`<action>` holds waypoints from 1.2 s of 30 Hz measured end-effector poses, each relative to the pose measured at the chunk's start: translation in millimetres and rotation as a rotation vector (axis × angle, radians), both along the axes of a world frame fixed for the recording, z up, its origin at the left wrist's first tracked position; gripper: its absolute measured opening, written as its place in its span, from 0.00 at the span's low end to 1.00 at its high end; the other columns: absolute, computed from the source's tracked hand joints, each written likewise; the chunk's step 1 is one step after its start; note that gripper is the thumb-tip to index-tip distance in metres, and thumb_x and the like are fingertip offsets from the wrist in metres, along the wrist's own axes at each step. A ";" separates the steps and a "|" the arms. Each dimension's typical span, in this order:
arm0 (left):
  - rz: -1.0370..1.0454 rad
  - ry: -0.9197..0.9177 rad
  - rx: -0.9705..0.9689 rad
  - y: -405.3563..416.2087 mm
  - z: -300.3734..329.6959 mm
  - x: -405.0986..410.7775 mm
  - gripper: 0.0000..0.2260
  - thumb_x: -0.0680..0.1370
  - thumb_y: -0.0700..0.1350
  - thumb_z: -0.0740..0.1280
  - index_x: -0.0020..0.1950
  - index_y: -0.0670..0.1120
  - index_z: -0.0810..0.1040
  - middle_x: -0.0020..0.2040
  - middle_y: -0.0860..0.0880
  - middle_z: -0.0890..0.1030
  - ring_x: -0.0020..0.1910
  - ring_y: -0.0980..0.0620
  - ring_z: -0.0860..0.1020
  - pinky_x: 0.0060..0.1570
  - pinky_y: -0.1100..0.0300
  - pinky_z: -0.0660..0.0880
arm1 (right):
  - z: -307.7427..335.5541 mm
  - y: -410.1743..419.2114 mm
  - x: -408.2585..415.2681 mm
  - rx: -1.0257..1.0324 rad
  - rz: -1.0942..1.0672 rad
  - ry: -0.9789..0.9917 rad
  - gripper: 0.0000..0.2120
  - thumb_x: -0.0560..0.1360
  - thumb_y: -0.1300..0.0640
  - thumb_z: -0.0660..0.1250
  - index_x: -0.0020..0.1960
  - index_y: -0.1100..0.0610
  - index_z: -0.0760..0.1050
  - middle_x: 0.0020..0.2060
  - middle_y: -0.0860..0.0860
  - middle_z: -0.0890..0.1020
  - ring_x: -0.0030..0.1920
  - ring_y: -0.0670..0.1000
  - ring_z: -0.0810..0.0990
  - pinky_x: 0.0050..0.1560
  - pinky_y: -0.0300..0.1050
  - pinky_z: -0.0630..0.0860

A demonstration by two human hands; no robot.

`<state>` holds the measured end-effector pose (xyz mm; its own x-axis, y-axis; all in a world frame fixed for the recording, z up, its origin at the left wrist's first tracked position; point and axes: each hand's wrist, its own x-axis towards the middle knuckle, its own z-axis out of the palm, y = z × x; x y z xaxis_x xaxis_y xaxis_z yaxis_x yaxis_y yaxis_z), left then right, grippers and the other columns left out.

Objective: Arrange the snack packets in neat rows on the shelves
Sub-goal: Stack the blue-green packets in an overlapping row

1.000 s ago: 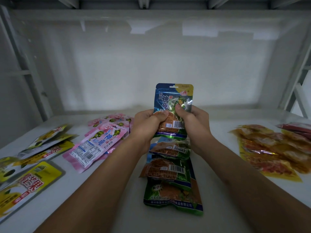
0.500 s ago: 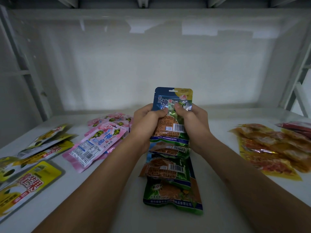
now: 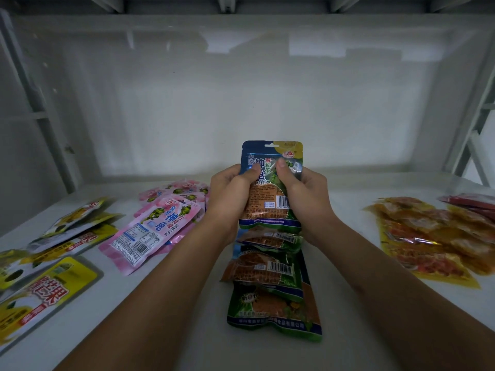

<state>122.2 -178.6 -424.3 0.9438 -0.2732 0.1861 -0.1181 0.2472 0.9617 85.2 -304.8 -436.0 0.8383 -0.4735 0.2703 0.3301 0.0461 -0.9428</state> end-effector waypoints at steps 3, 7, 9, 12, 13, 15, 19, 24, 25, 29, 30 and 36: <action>0.010 -0.017 -0.021 -0.3 -0.3 0.4 0.07 0.84 0.44 0.68 0.54 0.45 0.85 0.47 0.45 0.88 0.43 0.46 0.87 0.44 0.51 0.85 | 0.2 0.4 -0.8 -0.003 0.022 -0.007 0.11 0.81 0.52 0.71 0.54 0.60 0.84 0.47 0.60 0.88 0.47 0.62 0.88 0.49 0.59 0.86; 0.014 -0.051 -0.005 -0.9 -2.2 0.6 0.07 0.84 0.45 0.68 0.56 0.45 0.85 0.49 0.44 0.88 0.44 0.46 0.87 0.46 0.47 0.85 | 1.9 0.1 -2.9 0.022 0.050 -0.028 0.06 0.81 0.57 0.70 0.54 0.58 0.84 0.46 0.57 0.89 0.46 0.60 0.89 0.48 0.55 0.86; 0.012 -0.057 0.007 -1.6 -3.0 0.7 0.08 0.84 0.46 0.69 0.56 0.44 0.85 0.48 0.43 0.88 0.44 0.45 0.87 0.46 0.47 0.85 | 3.0 -1.5 -2.9 0.046 0.033 -0.056 0.05 0.81 0.59 0.70 0.54 0.58 0.84 0.47 0.57 0.89 0.47 0.59 0.89 0.48 0.54 0.86; 0.020 -0.059 0.009 -2.1 -3.4 -0.2 0.08 0.83 0.46 0.69 0.56 0.43 0.85 0.47 0.43 0.88 0.43 0.47 0.87 0.44 0.50 0.85 | 2.7 -2.7 -1.8 0.024 0.004 -0.075 0.05 0.81 0.60 0.70 0.54 0.59 0.84 0.47 0.57 0.88 0.46 0.58 0.88 0.46 0.53 0.86; 0.021 -0.065 0.011 -2.3 -3.8 -0.1 0.09 0.83 0.46 0.69 0.56 0.42 0.85 0.48 0.43 0.88 0.43 0.46 0.87 0.45 0.49 0.85 | 2.0 -2.8 -1.5 0.018 0.000 -0.069 0.05 0.82 0.59 0.70 0.54 0.60 0.84 0.46 0.57 0.88 0.45 0.58 0.89 0.45 0.52 0.86; 0.018 -0.070 0.015 -2.2 -3.7 0.2 0.08 0.83 0.46 0.69 0.55 0.43 0.85 0.48 0.43 0.88 0.45 0.44 0.86 0.50 0.43 0.84 | 0.5 -3.0 -0.2 0.008 -0.009 -0.062 0.06 0.82 0.59 0.70 0.53 0.60 0.84 0.46 0.57 0.89 0.44 0.57 0.88 0.45 0.53 0.86; 0.027 -0.046 0.006 -2.1 -1.0 0.5 0.08 0.83 0.46 0.69 0.50 0.43 0.85 0.47 0.41 0.88 0.45 0.42 0.85 0.56 0.36 0.82 | -3.1 -2.5 3.8 -0.029 -0.043 -0.061 0.08 0.81 0.56 0.71 0.50 0.61 0.85 0.46 0.60 0.88 0.49 0.64 0.87 0.53 0.65 0.84; 0.059 -0.087 -0.017 -2.5 -2.2 1.1 0.10 0.85 0.47 0.66 0.55 0.45 0.86 0.51 0.42 0.88 0.54 0.37 0.85 0.60 0.35 0.80 | -4.0 -0.6 3.5 -0.060 -0.026 -0.049 0.09 0.81 0.55 0.71 0.50 0.61 0.84 0.46 0.61 0.88 0.49 0.65 0.87 0.55 0.67 0.83; 0.055 -0.093 -0.021 -2.7 -2.8 0.9 0.10 0.86 0.46 0.65 0.56 0.45 0.85 0.51 0.42 0.88 0.54 0.37 0.85 0.60 0.35 0.80 | -2.9 -0.5 2.7 -0.050 -0.022 -0.045 0.09 0.81 0.56 0.70 0.50 0.62 0.84 0.46 0.61 0.88 0.48 0.64 0.87 0.54 0.65 0.84; 0.020 -0.101 -0.034 -3.7 -1.8 -1.0 0.09 0.86 0.43 0.64 0.58 0.46 0.85 0.52 0.43 0.88 0.53 0.40 0.86 0.56 0.41 0.82 | -0.4 -1.6 0.7 0.003 -0.008 -0.047 0.07 0.81 0.58 0.69 0.52 0.60 0.84 0.46 0.59 0.88 0.47 0.62 0.88 0.50 0.58 0.84; 0.016 -0.100 -0.036 -3.7 -1.7 -1.2 0.09 0.86 0.43 0.64 0.57 0.46 0.85 0.52 0.44 0.88 0.52 0.41 0.87 0.56 0.42 0.82 | -0.1 -1.3 0.4 0.003 -0.011 -0.046 0.07 0.81 0.58 0.69 0.52 0.60 0.84 0.46 0.59 0.88 0.47 0.61 0.88 0.50 0.57 0.84; 0.024 -0.061 -0.062 -5.0 -0.8 -1.6 0.11 0.86 0.47 0.65 0.54 0.44 0.85 0.52 0.41 0.88 0.56 0.37 0.85 0.62 0.37 0.79 | -2.3 -3.5 4.3 -0.058 -0.053 -0.081 0.06 0.81 0.59 0.70 0.57 0.56 0.80 0.49 0.56 0.88 0.50 0.59 0.87 0.51 0.54 0.84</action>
